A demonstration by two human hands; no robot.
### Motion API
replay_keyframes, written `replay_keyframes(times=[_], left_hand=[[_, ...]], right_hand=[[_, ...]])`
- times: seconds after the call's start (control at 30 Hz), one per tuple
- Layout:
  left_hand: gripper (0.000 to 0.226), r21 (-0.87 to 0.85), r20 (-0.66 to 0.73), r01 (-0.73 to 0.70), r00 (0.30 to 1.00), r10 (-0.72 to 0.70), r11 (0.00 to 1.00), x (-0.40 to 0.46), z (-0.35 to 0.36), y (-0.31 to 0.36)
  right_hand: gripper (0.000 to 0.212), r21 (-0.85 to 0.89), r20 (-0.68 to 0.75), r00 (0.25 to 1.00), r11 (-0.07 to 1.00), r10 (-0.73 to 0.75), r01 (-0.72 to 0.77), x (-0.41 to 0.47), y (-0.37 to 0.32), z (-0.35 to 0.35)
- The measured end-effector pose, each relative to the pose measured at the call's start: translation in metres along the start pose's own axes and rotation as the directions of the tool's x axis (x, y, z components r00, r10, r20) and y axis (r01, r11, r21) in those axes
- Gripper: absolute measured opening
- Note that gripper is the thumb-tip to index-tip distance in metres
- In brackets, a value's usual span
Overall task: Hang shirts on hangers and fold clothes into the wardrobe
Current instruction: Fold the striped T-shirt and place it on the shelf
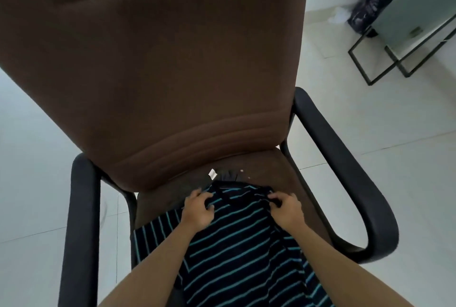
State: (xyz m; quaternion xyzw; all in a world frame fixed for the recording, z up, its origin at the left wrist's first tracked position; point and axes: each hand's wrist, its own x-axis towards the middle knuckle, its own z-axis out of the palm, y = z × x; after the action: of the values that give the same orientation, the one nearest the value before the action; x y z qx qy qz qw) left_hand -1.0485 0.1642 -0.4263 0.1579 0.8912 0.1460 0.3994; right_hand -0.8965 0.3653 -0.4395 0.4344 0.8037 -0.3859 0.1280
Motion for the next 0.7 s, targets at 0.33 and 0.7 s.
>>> replay_keyframes(times=[0.33,0.7], left_hand=[[0.022,-0.084,0.049,-0.084,0.995,0.088,0.993,0.024,0.000,0.010],[0.032,-0.178,-0.018,-0.070,0.998,0.068,0.982,-0.042,-0.053,0.026]], right_hand=[[0.020,0.225,0.075,0.992,0.971,-0.106,0.086,0.013,0.009,-0.008],[0.022,0.203,0.100,0.967,0.956,-0.236,0.213,-0.012,-0.023,-0.058]])
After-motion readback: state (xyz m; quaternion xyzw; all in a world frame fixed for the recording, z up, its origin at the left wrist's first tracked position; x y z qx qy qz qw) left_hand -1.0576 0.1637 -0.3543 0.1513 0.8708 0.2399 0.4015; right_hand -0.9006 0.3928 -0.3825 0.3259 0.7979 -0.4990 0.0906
